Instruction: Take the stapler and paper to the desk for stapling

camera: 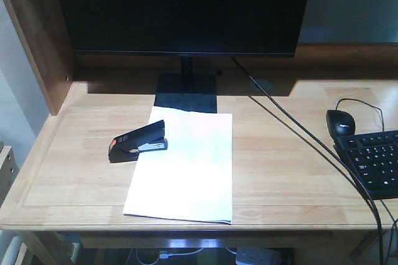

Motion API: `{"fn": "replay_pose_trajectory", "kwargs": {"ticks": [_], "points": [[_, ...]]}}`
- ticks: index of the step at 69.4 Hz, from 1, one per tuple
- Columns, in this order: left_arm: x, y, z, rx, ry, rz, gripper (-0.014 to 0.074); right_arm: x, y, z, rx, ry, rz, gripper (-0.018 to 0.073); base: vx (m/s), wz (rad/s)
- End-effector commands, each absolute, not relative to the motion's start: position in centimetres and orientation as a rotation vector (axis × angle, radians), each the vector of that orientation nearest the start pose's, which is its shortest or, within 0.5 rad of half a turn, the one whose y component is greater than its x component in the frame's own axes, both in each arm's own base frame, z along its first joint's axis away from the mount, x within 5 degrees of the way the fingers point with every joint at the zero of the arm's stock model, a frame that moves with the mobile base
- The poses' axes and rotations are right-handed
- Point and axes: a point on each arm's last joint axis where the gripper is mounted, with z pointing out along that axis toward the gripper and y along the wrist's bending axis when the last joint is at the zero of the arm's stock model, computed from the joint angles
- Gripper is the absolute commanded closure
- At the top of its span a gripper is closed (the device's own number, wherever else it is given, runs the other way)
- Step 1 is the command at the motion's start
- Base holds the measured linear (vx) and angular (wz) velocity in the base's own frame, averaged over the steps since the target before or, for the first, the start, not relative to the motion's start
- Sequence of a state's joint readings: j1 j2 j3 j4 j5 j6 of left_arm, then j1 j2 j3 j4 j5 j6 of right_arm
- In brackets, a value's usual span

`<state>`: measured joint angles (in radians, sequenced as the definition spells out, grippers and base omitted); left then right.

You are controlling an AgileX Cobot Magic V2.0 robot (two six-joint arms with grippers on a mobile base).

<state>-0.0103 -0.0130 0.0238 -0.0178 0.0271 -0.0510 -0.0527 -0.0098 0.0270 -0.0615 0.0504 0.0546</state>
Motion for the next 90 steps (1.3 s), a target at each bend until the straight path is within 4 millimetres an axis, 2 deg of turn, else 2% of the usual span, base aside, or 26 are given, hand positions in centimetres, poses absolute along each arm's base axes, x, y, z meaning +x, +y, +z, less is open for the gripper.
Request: {"fn": "replay_pose_trajectory", "kwargs": {"ticks": [1, 90], "points": [[5.51, -0.03, 20.70, -0.053, 1.443, -0.069, 0.0603, 5.57, -0.32, 20.51, 0.024, 1.479, -0.068, 0.0569, 0.00, 0.00], [5.51, -0.03, 20.70, -0.053, 1.443, -0.069, 0.0603, 5.57, -0.32, 20.52, 0.026, 1.478, -0.066, 0.0569, 0.00, 0.00]]}}
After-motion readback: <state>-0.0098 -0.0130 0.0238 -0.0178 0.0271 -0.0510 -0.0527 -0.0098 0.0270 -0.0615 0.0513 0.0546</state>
